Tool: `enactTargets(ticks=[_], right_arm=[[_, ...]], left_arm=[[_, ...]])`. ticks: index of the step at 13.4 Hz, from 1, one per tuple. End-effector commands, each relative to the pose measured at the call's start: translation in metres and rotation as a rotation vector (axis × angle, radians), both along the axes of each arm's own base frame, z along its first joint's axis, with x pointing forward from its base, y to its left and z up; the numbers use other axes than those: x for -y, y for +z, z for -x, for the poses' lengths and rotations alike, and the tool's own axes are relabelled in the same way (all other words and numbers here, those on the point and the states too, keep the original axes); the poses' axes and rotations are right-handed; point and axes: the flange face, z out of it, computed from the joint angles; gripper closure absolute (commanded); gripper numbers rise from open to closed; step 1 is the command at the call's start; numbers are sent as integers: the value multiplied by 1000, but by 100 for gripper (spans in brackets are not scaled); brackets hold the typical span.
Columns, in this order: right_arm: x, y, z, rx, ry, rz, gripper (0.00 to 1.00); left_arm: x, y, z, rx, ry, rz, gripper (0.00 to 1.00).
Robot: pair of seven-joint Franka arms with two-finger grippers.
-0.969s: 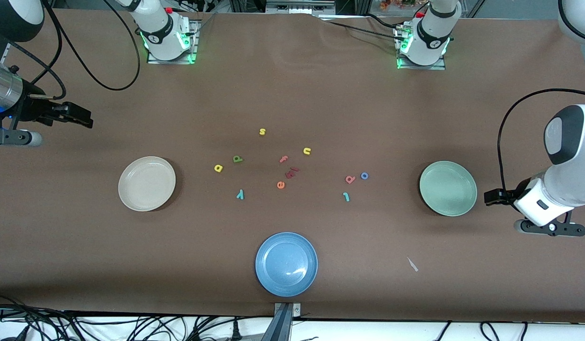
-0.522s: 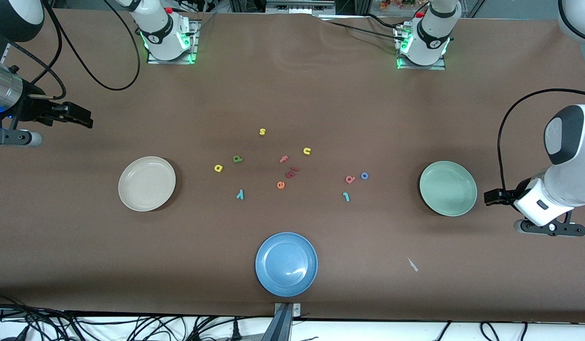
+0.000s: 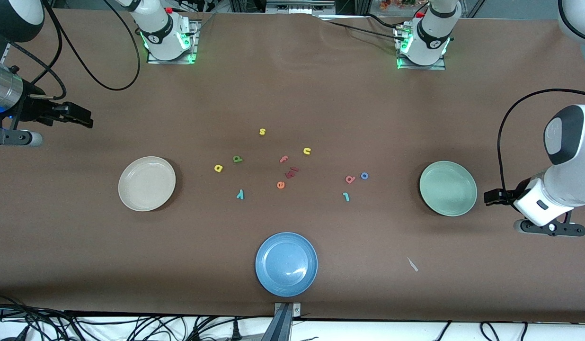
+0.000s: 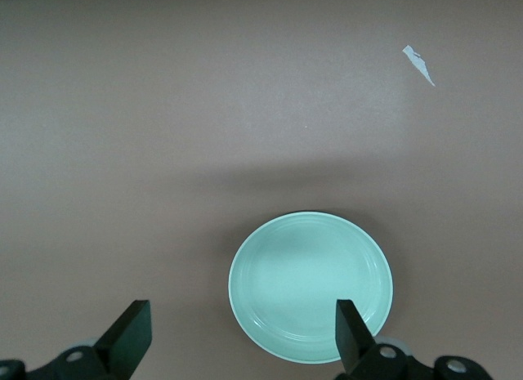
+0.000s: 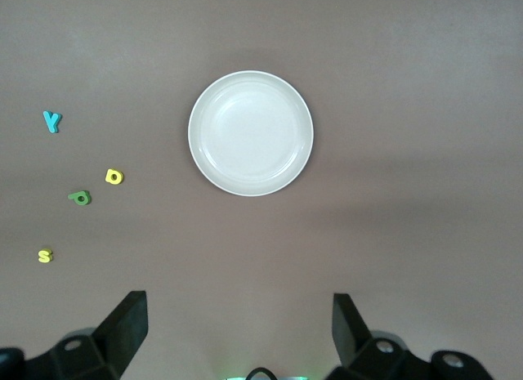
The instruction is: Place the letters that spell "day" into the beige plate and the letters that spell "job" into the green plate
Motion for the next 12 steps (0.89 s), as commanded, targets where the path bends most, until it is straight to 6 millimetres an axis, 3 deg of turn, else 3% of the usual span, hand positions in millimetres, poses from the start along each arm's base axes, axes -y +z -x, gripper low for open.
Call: enactTargets(ticks=[1,12], right_arm=[[-2,2,-1,-7,5,0,0],[-19,-3,0,-21,43,-1,0]], left_arm=[[-1,1,0,7,-23,-21,1],[-1,1,0,7,-23,-21,1]])
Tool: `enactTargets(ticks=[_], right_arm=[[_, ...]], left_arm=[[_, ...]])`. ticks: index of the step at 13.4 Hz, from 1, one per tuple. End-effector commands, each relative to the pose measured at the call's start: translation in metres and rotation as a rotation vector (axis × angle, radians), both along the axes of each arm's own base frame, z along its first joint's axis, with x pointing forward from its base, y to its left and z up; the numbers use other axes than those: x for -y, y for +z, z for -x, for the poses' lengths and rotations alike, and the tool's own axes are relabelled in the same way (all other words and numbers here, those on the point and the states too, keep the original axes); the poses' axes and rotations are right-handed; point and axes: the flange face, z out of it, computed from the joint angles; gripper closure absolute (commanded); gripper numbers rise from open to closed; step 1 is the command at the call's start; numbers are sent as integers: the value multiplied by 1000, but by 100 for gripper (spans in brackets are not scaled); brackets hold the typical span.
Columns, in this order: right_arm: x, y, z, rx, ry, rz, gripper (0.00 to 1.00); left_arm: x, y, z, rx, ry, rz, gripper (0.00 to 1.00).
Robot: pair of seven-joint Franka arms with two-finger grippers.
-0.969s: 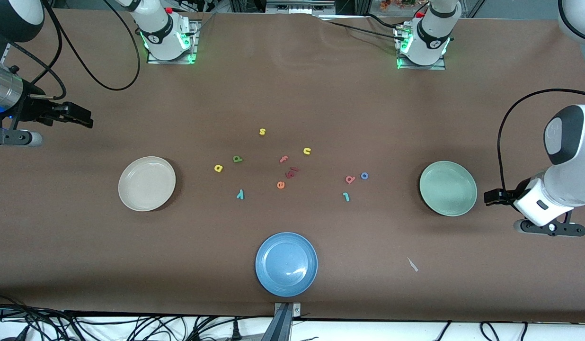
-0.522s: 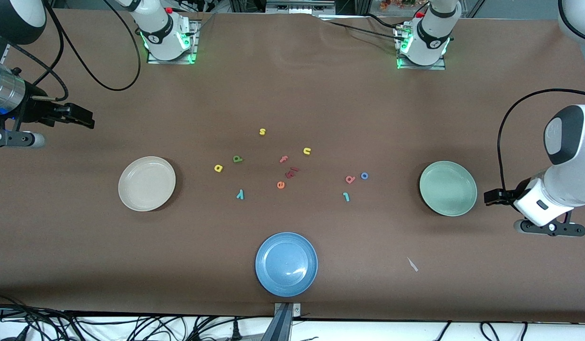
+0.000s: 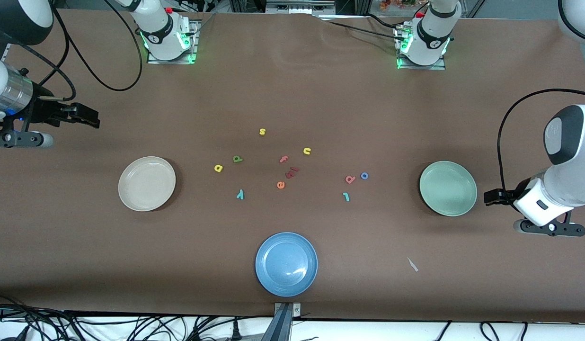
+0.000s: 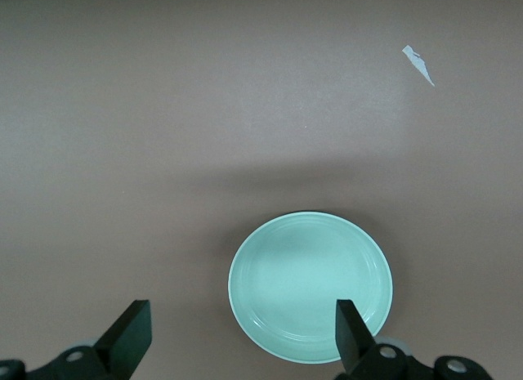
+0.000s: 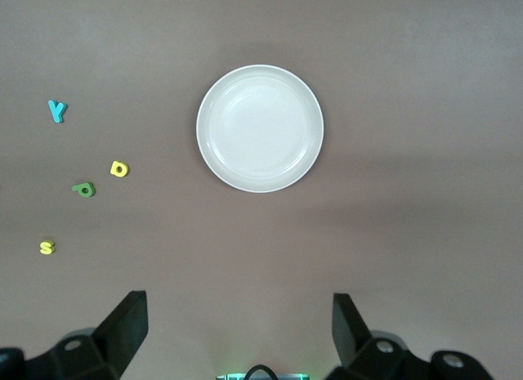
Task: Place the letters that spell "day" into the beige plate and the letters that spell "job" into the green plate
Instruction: 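Move the right gripper toward the letters beside the cream plate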
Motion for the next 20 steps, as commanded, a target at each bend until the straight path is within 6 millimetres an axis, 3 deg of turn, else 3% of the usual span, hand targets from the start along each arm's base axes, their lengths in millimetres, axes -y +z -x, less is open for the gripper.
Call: enactTargets(ticks=[1,15,20], right_arm=[[-2,2,1,-7,12,-1,0],[-16,-7,-1,-27,32,2,0],[-18,-31,-9,-66,27,6,0]], left_arm=[[-1,1,0,7,-22,-21,1],[-1,-1,0,4,-22,-20,1],[-1,-1,0,4,-22,-20,1]])
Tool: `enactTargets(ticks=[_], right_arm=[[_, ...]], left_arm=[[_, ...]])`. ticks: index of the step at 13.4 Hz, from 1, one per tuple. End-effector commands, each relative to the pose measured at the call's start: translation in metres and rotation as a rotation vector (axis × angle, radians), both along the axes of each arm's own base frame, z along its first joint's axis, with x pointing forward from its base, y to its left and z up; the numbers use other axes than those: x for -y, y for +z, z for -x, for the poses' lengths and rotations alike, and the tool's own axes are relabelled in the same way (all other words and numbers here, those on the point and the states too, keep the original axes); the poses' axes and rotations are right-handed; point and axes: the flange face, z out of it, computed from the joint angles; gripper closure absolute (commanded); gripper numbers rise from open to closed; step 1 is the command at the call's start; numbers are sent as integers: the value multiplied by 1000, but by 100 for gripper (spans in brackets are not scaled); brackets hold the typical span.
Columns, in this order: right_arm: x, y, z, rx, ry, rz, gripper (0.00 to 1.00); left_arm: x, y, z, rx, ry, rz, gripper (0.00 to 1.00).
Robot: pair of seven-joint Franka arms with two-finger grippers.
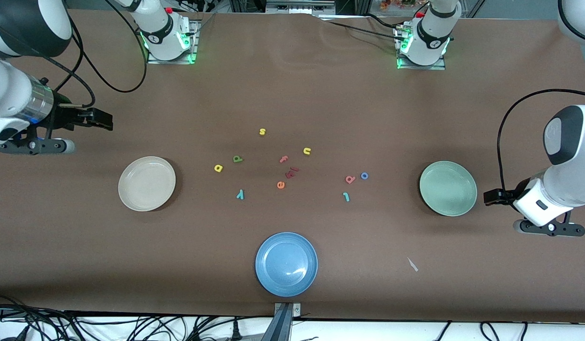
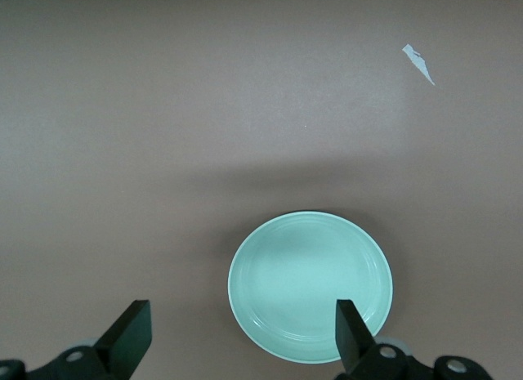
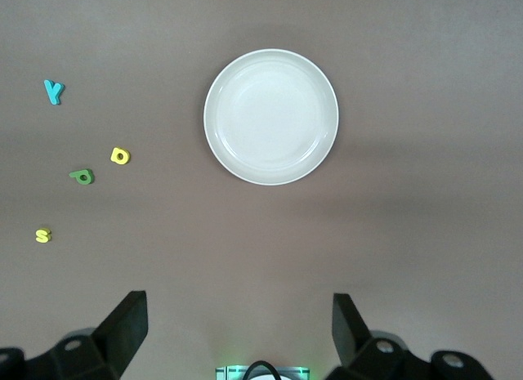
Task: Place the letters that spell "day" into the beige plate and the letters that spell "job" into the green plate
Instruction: 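Move the right gripper toward the letters beside the cream plate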
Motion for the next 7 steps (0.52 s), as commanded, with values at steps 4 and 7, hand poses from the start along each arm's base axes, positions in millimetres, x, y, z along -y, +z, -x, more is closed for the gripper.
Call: enactTargets(ticks=[4,7], right_arm=[[-35,-24,-7,3,-11,-23,0],[-60,-38,-6,29,-51,-13,0]], left_arm=[[-1,0,0,6,-22,-20,1],[0,0,0,6,-24,-21,1]])
